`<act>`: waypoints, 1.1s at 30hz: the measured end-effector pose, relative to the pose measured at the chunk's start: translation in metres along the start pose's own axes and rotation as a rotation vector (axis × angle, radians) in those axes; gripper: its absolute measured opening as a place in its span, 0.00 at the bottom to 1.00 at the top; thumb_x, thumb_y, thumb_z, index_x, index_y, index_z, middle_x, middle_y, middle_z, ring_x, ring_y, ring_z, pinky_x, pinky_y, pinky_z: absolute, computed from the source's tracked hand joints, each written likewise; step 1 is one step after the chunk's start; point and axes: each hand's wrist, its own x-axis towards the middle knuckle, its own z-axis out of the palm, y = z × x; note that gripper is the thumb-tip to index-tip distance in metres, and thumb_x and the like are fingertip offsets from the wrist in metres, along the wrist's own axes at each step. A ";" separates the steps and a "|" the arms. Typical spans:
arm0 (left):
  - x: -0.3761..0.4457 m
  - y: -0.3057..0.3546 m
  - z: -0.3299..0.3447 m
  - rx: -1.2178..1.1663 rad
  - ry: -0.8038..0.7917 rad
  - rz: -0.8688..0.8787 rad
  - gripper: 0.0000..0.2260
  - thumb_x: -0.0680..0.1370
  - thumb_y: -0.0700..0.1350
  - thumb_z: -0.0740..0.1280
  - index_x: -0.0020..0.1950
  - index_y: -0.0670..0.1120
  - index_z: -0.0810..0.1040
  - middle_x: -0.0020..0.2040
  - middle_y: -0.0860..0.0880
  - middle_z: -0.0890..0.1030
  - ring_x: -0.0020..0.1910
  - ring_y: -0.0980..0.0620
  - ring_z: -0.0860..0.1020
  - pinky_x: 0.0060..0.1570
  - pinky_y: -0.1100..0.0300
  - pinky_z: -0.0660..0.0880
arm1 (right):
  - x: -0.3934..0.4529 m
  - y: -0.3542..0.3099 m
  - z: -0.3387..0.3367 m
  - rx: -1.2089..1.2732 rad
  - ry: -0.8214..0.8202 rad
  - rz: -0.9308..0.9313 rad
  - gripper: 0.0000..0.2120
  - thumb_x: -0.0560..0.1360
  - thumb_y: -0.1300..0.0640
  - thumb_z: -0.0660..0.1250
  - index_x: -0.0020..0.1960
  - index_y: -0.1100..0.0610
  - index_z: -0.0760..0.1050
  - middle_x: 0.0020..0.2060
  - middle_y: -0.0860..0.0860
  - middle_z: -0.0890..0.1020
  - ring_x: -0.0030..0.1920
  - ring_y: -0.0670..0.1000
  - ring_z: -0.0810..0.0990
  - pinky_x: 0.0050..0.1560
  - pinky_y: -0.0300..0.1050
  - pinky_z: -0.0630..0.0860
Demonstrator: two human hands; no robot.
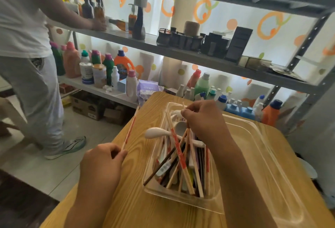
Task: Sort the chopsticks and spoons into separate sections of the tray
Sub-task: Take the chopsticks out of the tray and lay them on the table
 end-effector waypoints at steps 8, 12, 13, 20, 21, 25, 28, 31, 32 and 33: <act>-0.002 0.001 0.013 0.136 -0.237 -0.039 0.04 0.76 0.52 0.70 0.45 0.54 0.82 0.38 0.57 0.78 0.37 0.62 0.73 0.36 0.64 0.67 | 0.002 0.007 0.009 -0.092 -0.043 -0.013 0.08 0.77 0.56 0.70 0.53 0.56 0.84 0.42 0.47 0.83 0.40 0.46 0.80 0.43 0.40 0.79; -0.005 0.004 0.013 0.112 -0.296 -0.014 0.03 0.75 0.52 0.71 0.45 0.54 0.82 0.40 0.58 0.78 0.39 0.62 0.74 0.39 0.64 0.69 | 0.002 0.007 0.013 -0.125 -0.066 0.017 0.07 0.76 0.56 0.71 0.51 0.56 0.85 0.39 0.46 0.83 0.38 0.47 0.80 0.47 0.46 0.82; -0.006 0.005 0.013 0.102 -0.314 -0.003 0.03 0.75 0.52 0.71 0.45 0.54 0.83 0.40 0.58 0.79 0.40 0.62 0.75 0.40 0.64 0.70 | 0.002 0.007 0.014 -0.126 -0.068 0.023 0.06 0.76 0.56 0.71 0.50 0.56 0.85 0.38 0.46 0.83 0.37 0.47 0.80 0.46 0.46 0.82; -0.011 0.006 0.013 0.039 -0.407 0.100 0.04 0.75 0.52 0.70 0.43 0.55 0.83 0.39 0.57 0.80 0.40 0.62 0.76 0.37 0.67 0.71 | -0.001 0.003 0.020 -0.147 -0.068 0.020 0.06 0.76 0.56 0.70 0.46 0.57 0.85 0.37 0.50 0.84 0.37 0.48 0.81 0.45 0.46 0.83; -0.011 0.006 0.013 0.033 -0.420 0.116 0.05 0.76 0.52 0.69 0.44 0.55 0.83 0.40 0.57 0.80 0.40 0.62 0.76 0.36 0.68 0.69 | -0.001 0.003 0.020 -0.148 -0.075 0.021 0.06 0.76 0.56 0.70 0.46 0.57 0.85 0.37 0.50 0.84 0.37 0.48 0.82 0.45 0.46 0.83; -0.010 0.006 0.013 0.028 -0.435 0.164 0.07 0.78 0.50 0.66 0.45 0.54 0.84 0.40 0.56 0.80 0.40 0.61 0.75 0.36 0.67 0.68 | -0.001 0.003 0.023 -0.163 -0.097 0.032 0.07 0.76 0.55 0.70 0.46 0.57 0.85 0.37 0.49 0.84 0.36 0.48 0.82 0.44 0.47 0.83; -0.010 0.004 0.015 0.031 -0.420 0.187 0.07 0.79 0.49 0.65 0.46 0.55 0.83 0.41 0.56 0.80 0.41 0.61 0.75 0.37 0.67 0.68 | -0.002 0.003 0.025 -0.178 -0.107 0.033 0.07 0.75 0.54 0.71 0.46 0.56 0.85 0.37 0.49 0.84 0.36 0.47 0.82 0.44 0.48 0.83; -0.009 0.003 0.015 0.019 -0.381 0.187 0.07 0.79 0.48 0.65 0.45 0.56 0.82 0.41 0.57 0.80 0.41 0.62 0.75 0.36 0.68 0.67 | -0.003 0.002 0.026 -0.164 -0.095 0.024 0.08 0.74 0.51 0.72 0.45 0.55 0.85 0.37 0.49 0.84 0.35 0.47 0.82 0.44 0.49 0.83; -0.008 0.003 0.015 0.019 -0.359 0.192 0.07 0.79 0.48 0.65 0.45 0.56 0.82 0.41 0.57 0.79 0.40 0.62 0.75 0.36 0.69 0.67 | -0.003 0.002 0.027 -0.160 -0.092 0.023 0.08 0.73 0.51 0.73 0.45 0.55 0.84 0.37 0.49 0.84 0.35 0.47 0.82 0.44 0.49 0.83; -0.008 0.003 0.015 0.021 -0.336 0.199 0.07 0.79 0.47 0.65 0.46 0.57 0.81 0.41 0.58 0.79 0.40 0.62 0.74 0.36 0.70 0.66 | -0.003 0.002 0.027 -0.159 -0.092 0.025 0.08 0.73 0.50 0.73 0.45 0.55 0.84 0.37 0.49 0.83 0.35 0.47 0.82 0.44 0.49 0.83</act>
